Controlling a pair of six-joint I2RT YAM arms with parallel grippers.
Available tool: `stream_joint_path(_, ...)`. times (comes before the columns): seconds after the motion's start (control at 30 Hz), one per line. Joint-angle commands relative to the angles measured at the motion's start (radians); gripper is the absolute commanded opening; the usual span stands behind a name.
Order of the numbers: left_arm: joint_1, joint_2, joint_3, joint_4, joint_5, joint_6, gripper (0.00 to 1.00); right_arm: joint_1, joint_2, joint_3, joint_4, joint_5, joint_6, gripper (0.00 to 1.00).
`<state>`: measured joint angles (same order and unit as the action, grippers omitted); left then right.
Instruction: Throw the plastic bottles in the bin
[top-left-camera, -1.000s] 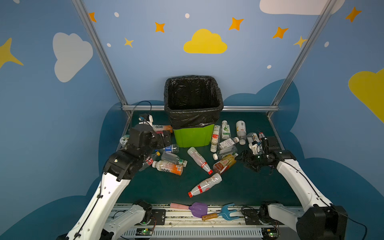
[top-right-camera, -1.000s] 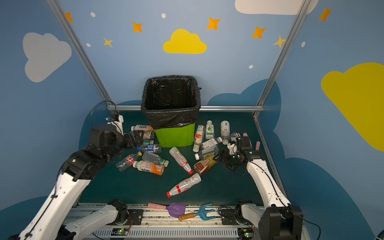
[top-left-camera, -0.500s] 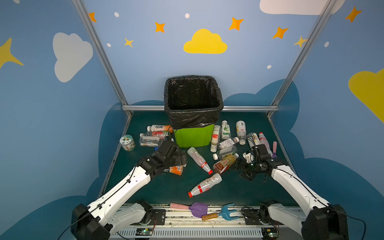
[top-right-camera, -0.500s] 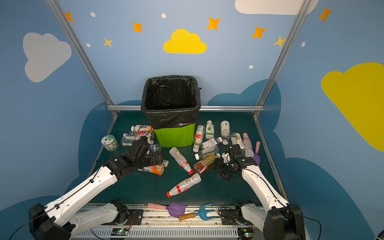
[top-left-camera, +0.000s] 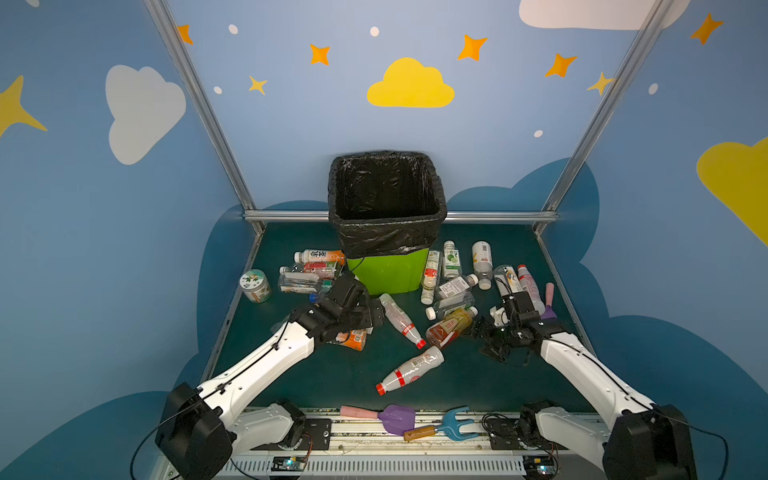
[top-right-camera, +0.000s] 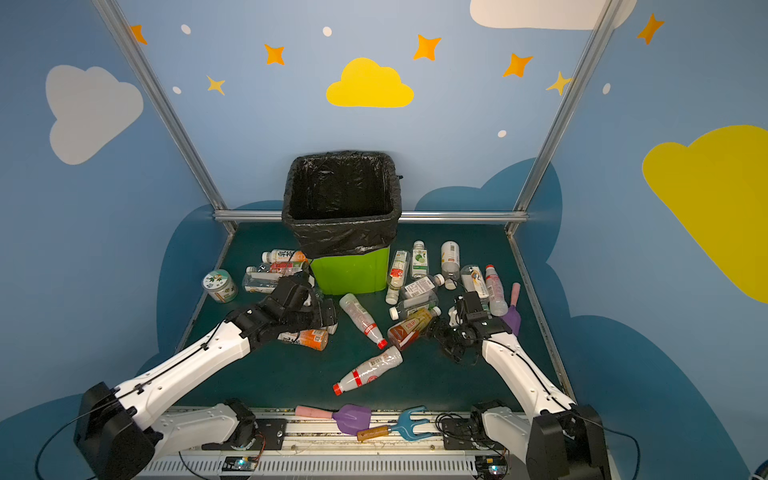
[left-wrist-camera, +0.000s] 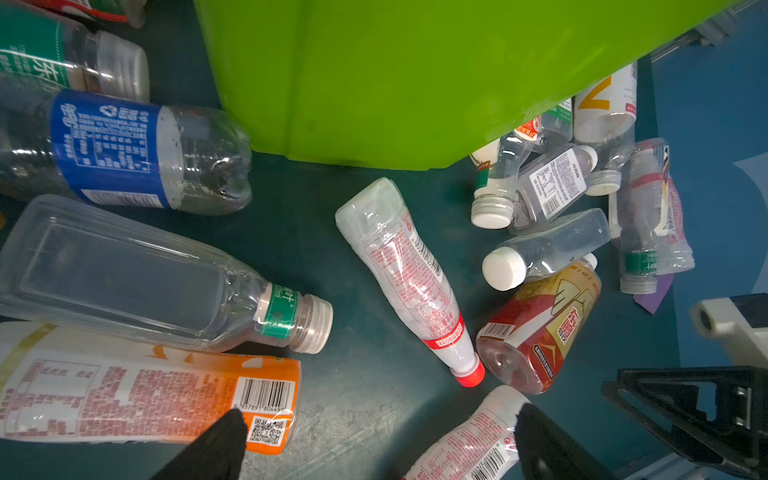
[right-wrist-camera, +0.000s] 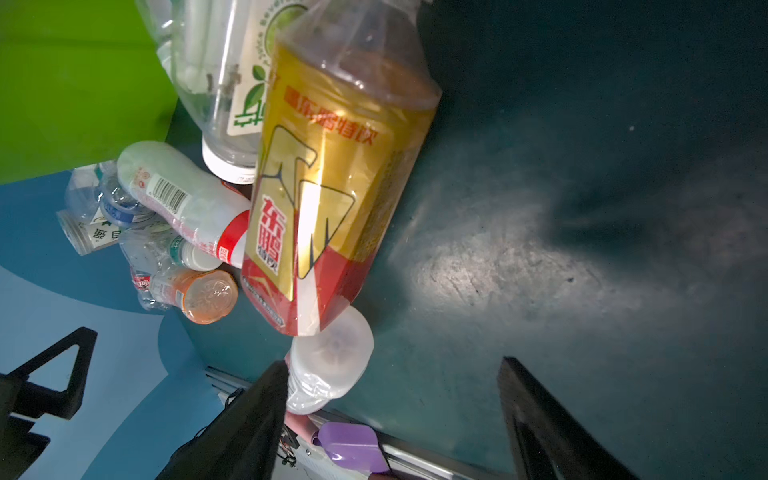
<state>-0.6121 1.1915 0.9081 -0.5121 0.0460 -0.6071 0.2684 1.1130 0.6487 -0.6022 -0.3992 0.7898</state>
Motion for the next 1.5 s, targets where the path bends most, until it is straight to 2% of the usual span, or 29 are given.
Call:
stream_joint_path(0.0,-0.003,0.009,0.014,0.001,0.020,0.014,1.00,0.003,0.034,0.010,0.040,0.025,0.011,0.78)
stream_joint_path(0.17,-0.001,-0.007,0.004,0.001,0.014,0.012,1.00,0.003,0.115,0.020,0.070,0.025,0.005,0.78)
stream_joint_path(0.37,0.001,-0.030,0.000,-0.015,0.002,0.016,1.00,0.006,0.237,0.111,0.135,-0.033,0.019,0.80)
stream_joint_path(0.47,0.000,-0.045,-0.002,-0.025,-0.008,0.020,1.00,0.013,0.252,0.127,0.148,-0.050,0.019,0.80)
stream_joint_path(0.6,0.004,-0.066,-0.013,-0.032,-0.020,0.020,1.00,0.015,0.260,0.138,0.154,-0.041,0.014,0.80)
stream_joint_path(0.83,0.037,-0.082,-0.001,-0.058,-0.011,0.047,1.00,0.046,0.363,0.207,0.173,-0.048,0.017,0.80)
stream_joint_path(1.2,0.092,-0.130,-0.029,-0.065,0.004,0.066,1.00,0.092,0.470,0.256,0.112,0.000,0.005,0.79)
stream_joint_path(1.47,0.125,-0.135,-0.039,-0.071,0.020,0.079,1.00,0.093,0.545,0.289,0.119,-0.008,0.009,0.83)
